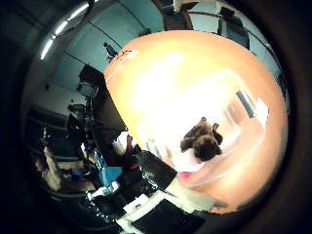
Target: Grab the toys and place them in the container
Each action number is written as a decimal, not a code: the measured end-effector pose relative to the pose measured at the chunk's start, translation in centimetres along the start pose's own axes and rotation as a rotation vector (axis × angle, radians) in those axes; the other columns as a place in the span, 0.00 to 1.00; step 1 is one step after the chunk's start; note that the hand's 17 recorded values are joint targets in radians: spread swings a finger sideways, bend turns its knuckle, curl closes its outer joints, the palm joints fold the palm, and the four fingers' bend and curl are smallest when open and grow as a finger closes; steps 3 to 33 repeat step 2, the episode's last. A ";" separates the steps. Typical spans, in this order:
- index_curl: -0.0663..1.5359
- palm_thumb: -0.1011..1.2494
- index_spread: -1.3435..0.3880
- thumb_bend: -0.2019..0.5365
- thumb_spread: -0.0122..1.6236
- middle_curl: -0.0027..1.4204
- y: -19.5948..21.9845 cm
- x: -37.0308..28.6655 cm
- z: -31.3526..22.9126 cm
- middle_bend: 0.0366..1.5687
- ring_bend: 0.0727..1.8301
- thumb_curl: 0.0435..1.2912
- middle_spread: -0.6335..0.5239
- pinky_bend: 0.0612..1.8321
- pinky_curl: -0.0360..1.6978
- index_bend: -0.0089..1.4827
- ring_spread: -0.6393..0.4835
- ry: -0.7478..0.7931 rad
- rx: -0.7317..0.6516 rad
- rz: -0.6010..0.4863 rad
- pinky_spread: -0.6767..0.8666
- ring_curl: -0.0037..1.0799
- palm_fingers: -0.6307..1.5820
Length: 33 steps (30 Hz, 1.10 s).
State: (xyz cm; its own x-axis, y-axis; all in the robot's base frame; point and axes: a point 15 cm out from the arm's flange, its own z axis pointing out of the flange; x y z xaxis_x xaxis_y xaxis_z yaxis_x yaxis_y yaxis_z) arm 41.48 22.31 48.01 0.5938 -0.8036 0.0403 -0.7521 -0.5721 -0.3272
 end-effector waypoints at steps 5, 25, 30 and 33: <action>0.27 0.36 0.50 0.24 0.65 0.24 1.0 -0.2 -1.2 0.11 0.19 0.18 0.54 0.27 0.29 0.13 0.75 -0.001 -0.007 0.000 0.80 0.23 0.39; 0.27 0.36 0.50 0.24 0.65 0.24 1.0 -0.2 -1.2 0.11 0.19 0.18 0.54 0.27 0.29 0.13 0.75 -0.001 -0.007 0.000 0.80 0.23 0.39; 0.27 0.36 0.50 0.24 0.65 0.24 1.0 -0.2 -1.2 0.11 0.19 0.18 0.54 0.27 0.29 0.13 0.75 -0.001 -0.007 0.000 0.80 0.23 0.39; 0.27 0.36 0.50 0.24 0.65 0.24 1.0 -0.2 -1.2 0.11 0.19 0.18 0.54 0.27 0.29 0.13 0.75 -0.001 -0.007 0.000 0.80 0.23 0.39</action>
